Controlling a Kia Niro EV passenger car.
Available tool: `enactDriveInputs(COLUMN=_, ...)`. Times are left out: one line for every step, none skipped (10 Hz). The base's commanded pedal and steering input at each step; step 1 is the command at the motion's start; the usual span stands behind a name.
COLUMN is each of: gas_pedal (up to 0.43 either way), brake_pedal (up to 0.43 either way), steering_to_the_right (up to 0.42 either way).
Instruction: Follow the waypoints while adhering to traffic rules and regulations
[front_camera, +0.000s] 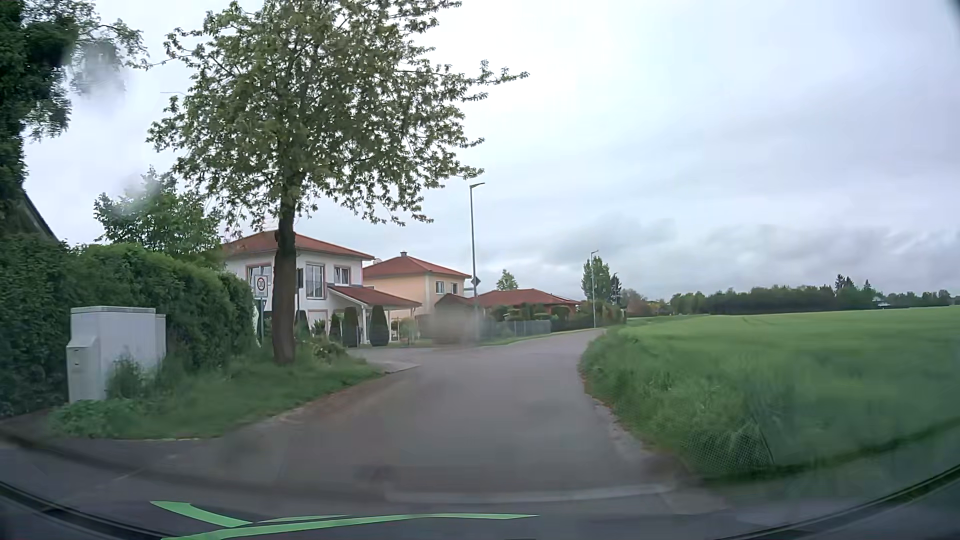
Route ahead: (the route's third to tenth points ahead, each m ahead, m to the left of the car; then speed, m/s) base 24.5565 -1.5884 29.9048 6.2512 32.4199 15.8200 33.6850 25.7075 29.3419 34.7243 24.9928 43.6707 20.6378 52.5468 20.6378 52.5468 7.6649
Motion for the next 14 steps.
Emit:
enactDriveInputs(gas_pedal=0.000, brake_pedal=0.152, steering_to_the_right=0.042)
enactDriveInputs(gas_pedal=0.000, brake_pedal=0.171, steering_to_the_right=0.044)
enactDriveInputs(gas_pedal=0.000, brake_pedal=0.177, steering_to_the_right=0.045)
enactDriveInputs(gas_pedal=0.000, brake_pedal=0.171, steering_to_the_right=0.044)
enactDriveInputs(gas_pedal=0.000, brake_pedal=0.165, steering_to_the_right=0.043)
enactDriveInputs(gas_pedal=0.000, brake_pedal=0.152, steering_to_the_right=0.043)
enactDriveInputs(gas_pedal=0.000, brake_pedal=0.140, steering_to_the_right=0.043)
enactDriveInputs(gas_pedal=0.000, brake_pedal=0.104, steering_to_the_right=0.043)
enactDriveInputs(gas_pedal=0.000, brake_pedal=0.055, steering_to_the_right=0.043)
enactDriveInputs(gas_pedal=0.000, brake_pedal=0.030, steering_to_the_right=0.043)
enactDriveInputs(gas_pedal=0.000, brake_pedal=0.024, steering_to_the_right=0.043)
enactDriveInputs(gas_pedal=0.000, brake_pedal=0.030, steering_to_the_right=0.043)
enactDriveInputs(gas_pedal=0.000, brake_pedal=0.024, steering_to_the_right=0.043)
enactDriveInputs(gas_pedal=0.000, brake_pedal=0.012, steering_to_the_right=0.042)
